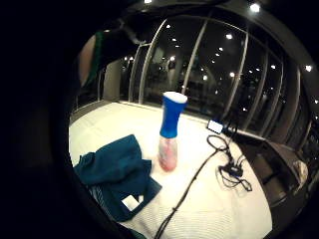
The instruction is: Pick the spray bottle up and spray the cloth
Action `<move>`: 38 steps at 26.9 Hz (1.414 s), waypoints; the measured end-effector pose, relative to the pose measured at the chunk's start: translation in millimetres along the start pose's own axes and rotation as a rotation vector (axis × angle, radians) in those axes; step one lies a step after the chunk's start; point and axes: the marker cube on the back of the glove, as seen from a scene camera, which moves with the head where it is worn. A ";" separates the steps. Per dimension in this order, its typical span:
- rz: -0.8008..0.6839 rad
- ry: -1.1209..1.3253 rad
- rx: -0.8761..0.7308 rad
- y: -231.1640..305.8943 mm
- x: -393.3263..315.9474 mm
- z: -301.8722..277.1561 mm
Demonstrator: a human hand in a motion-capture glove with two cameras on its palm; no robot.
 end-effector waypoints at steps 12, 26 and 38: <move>0.116 -0.003 -0.006 3.6 28.3 19.9; 0.185 -0.057 -0.026 -3.7 53.2 32.8; 0.213 -0.053 -0.049 -3.9 61.4 36.9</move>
